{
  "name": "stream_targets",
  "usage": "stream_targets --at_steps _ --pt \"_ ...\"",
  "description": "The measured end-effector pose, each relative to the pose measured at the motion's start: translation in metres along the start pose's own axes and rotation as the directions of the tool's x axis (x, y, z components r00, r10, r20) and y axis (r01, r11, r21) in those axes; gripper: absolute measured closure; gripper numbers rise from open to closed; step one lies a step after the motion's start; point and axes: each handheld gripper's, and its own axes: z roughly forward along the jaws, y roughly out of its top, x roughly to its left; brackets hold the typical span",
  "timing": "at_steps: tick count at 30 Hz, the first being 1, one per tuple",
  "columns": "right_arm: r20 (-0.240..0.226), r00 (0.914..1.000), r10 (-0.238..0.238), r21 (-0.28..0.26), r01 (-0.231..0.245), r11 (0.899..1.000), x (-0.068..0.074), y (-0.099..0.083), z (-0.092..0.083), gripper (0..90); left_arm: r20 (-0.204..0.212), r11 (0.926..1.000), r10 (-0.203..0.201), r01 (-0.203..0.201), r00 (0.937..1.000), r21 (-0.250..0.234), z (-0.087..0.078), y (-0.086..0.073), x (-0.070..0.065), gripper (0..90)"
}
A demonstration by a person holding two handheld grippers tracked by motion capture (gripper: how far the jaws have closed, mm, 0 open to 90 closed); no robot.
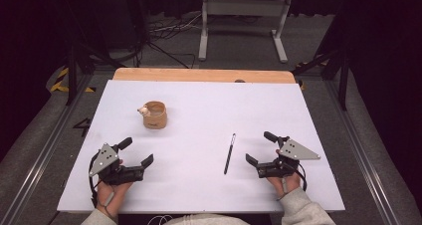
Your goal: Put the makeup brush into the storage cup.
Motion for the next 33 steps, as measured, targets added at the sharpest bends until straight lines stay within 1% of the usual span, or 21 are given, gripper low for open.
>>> stream_targets --at_steps 1,5,6,8,9,15,16,17,20,21,25,26,28,29,30,31,33 --pt "-0.003 1.0 0.0 -0.002 0.0 1.0 0.0 0.0 0.0 0.0 0.0 1.0 -0.005 0.005 1.0 -0.006 -0.001 0.001 0.001 3.5" --pt "-0.004 1.0 0.002 0.0 -0.002 1.0 0.0 0.003 -0.002 0.0 -0.006 0.9999 -0.007 0.007 1.0 -0.01 -0.003 0.002 0.004 3.4" --pt "-0.011 0.9999 0.0 -0.005 0.0 1.0 0.0 0.004 -0.002 0.0 -0.007 0.9999 -0.006 0.006 1.0 -0.012 -0.003 0.002 0.005 3.4" --pt "-0.015 0.9999 0.003 -0.007 -0.003 1.0 0.0 0.006 -0.003 0.0 0.004 0.9999 -0.017 0.017 0.9998 0.001 -0.004 0.002 0.008 2.9" --pt "-0.009 0.9999 0.006 -0.008 -0.006 1.0 0.0 0.007 -0.004 0.0 0.005 0.9998 -0.02 0.02 0.9998 0.006 -0.004 0.002 0.009 2.7" --pt "-0.009 0.9997 0.021 -0.003 -0.021 1.0 -0.003 0.015 -0.001 0.3 -0.002 0.9998 -0.02 0.02 0.9998 0.002 -0.006 0.002 0.008 2.7" --pt "-0.033 0.9988 0.037 0.033 -0.036 0.999 -0.006 0.019 0.006 0.3 -0.001 0.9999 -0.017 0.017 0.9999 0.005 -0.006 0.002 0.008 2.7" --pt "-0.033 0.9988 0.037 0.033 -0.036 0.999 -0.006 0.019 0.006 0.3 -0.001 0.9999 -0.016 0.016 0.9999 0.004 -0.006 0.002 0.008 2.7" --pt "-0.055 0.9958 0.074 0.064 -0.07 0.995 -0.009 0.025 0.015 1.4 -0.001 0.9999 -0.01 0.01 1.0 0.012 -0.006 0.002 0.008 2.7" --pt "-0.057 0.9956 0.074 0.062 -0.071 0.996 -0.01 0.026 0.016 1.8 -0.002 0.9999 -0.01 0.01 1.0 0.01 -0.006 0.002 0.008 2.7" --pt "-0.046 0.9974 0.057 0.079 -0.053 0.995 -0.01 0.033 0.023 2.6 -0.005 0.9999 -0.015 0.015 0.9999 0.008 -0.007 0.001 0.008 2.7" --pt "-0.046 0.9979 0.046 0.091 -0.042 0.995 -0.01 0.035 0.025 2.6 -0.006 0.9998 -0.015 0.015 0.9999 0.011 -0.007 0.001 0.008 2.7" --pt "-0.046 0.9987 0.023 0.131 -0.017 0.991 -0.008 0.041 0.03 2.9 -0.004 0.9998 -0.013 0.013 0.9999 0.014 -0.007 0.001 0.008 2.7" --pt "-0.046 0.9987 0.023 0.131 -0.017 0.991 -0.008 0.041 0.03 2.9 -0.004 0.9998 -0.013 0.013 0.9999 0.014 -0.007 0.001 0.008 2.7" --pt "-0.046 0.9987 0.021 0.143 -0.014 0.99 -0.008 0.043 0.031 3.1 -0.003 0.9999 -0.012 0.012 0.9999 0.012 -0.007 0.001 0.007 2.7" --pt "-0.045 0.9988 0.02 0.166 -0.012 0.986 -0.007 0.046 0.034 3.4 -0.003 0.9999 -0.01 0.01 0.9999 0.012 -0.007 0.001 0.007 2.7" --pt "-0.048 0.9985 0.026 0.196 -0.016 0.98 -0.007 0.051 0.038 3.5 -0.001 0.9999 -0.007 0.007 1.0 0.012 -0.007 0.001 0.007 2.7"
